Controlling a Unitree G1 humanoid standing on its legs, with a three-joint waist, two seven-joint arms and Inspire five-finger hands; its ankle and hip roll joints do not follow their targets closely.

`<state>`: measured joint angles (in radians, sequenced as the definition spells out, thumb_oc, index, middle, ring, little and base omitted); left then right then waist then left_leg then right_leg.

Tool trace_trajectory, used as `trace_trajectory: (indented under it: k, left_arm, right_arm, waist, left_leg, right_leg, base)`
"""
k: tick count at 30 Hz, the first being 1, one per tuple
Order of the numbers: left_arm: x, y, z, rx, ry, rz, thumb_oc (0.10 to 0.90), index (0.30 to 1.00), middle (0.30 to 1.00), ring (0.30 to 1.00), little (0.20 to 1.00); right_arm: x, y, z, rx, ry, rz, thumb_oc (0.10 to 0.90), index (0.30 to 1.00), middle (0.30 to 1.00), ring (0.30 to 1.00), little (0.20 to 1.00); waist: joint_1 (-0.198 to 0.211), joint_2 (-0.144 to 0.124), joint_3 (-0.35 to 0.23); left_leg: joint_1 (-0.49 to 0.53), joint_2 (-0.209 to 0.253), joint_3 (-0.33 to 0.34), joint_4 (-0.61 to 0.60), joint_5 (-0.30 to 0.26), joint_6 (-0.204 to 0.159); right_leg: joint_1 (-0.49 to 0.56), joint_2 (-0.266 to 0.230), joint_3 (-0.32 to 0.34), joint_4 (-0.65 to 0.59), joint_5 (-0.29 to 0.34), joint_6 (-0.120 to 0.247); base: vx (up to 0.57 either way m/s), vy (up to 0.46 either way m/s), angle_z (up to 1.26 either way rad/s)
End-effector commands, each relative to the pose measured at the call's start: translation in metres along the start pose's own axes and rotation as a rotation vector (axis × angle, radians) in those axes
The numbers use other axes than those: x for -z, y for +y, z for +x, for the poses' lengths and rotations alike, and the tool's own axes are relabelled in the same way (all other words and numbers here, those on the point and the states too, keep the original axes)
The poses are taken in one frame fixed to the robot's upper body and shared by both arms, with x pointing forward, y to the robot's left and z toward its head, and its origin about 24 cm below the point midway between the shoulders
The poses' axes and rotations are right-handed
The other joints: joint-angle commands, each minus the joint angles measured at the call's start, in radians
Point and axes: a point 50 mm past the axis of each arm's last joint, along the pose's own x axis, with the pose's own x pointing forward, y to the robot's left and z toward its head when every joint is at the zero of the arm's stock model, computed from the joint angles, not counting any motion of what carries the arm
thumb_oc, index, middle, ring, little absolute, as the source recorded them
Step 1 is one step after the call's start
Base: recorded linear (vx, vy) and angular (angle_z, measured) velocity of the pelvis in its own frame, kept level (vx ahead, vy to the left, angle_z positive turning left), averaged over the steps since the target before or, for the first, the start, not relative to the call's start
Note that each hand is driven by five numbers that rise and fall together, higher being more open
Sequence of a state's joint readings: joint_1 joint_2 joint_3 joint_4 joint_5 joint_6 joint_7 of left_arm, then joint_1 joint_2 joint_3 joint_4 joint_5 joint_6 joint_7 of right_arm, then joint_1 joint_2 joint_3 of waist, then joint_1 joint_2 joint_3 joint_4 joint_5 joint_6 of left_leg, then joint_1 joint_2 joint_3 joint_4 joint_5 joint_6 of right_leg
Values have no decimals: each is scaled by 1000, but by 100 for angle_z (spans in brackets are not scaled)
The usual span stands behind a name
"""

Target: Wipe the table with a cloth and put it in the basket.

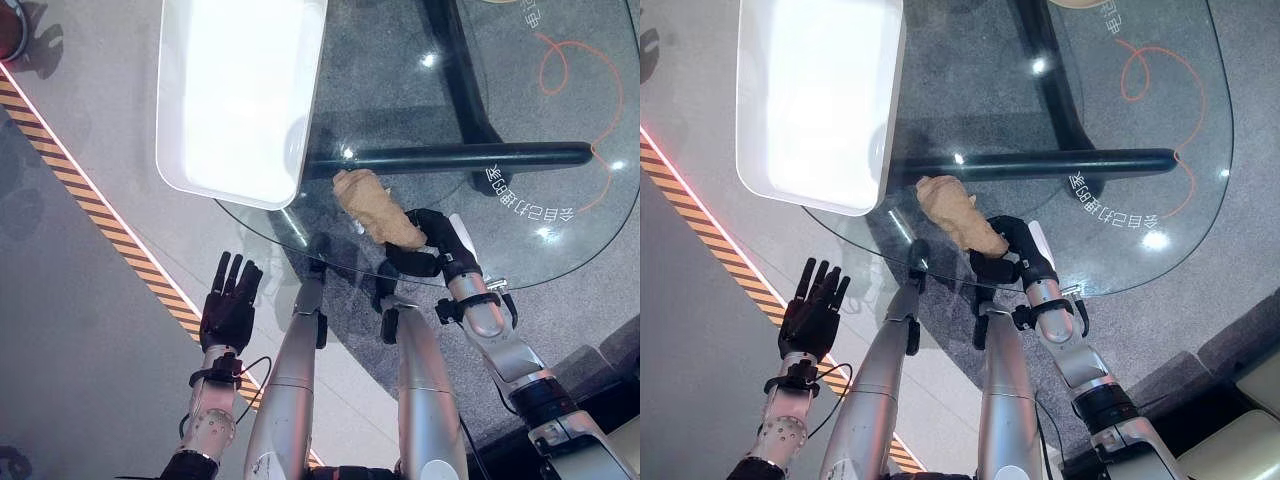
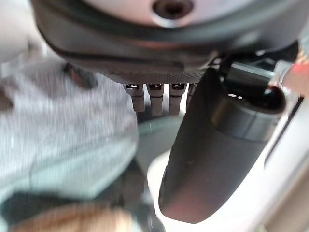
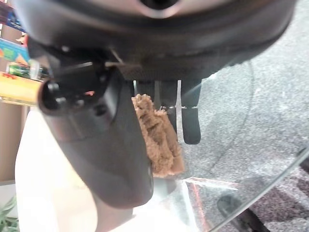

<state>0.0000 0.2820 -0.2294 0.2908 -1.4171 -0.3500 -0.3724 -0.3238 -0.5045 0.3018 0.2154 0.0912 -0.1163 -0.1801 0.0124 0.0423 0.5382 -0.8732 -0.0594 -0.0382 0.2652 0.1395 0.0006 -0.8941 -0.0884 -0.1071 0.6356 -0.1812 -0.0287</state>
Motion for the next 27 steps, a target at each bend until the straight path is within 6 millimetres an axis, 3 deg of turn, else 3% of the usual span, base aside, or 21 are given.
trace_trajectory:
  k: [1,6,17,27]
  left_arm:
    - [1,-14,-18,154,-7,-100,800,900,900,900,900]
    - [9,-24,-21,288,72,-171,800,900,900,900,900]
    - [24,-29,-34,413,217,-265,800,900,900,900,900]
    - [30,-44,-30,500,257,-320,800,900,900,900,900]
  right_arm:
    - [-47,-15,-7,44,-273,105,100,300,300,300,200]
    - [-58,-15,-13,20,-346,182,100,300,300,300,200]
    - [-90,-23,-28,-30,-579,348,100,300,300,300,200]
    - [-116,-30,-41,-119,-806,587,100,300,300,300,200]
  waist:
    - [-10,37,-18]
    - [-16,32,-18]
    - [-35,25,-18]
    - [-52,15,-18]
  left_leg:
    - [11,-37,63,215,-214,75]
    - [18,-33,66,216,-216,78]
    - [29,-23,83,214,-223,82]
    - [43,-17,95,208,-230,83]
  right_leg:
    - [24,66,19,-200,162,17]
    - [30,68,26,-200,166,18]
    - [41,71,43,-211,175,23]
    - [53,77,57,-224,185,31]
  base:
    - [0,0,0]
    - [1,2,2]
    - [0,0,0]
    - [0,0,0]
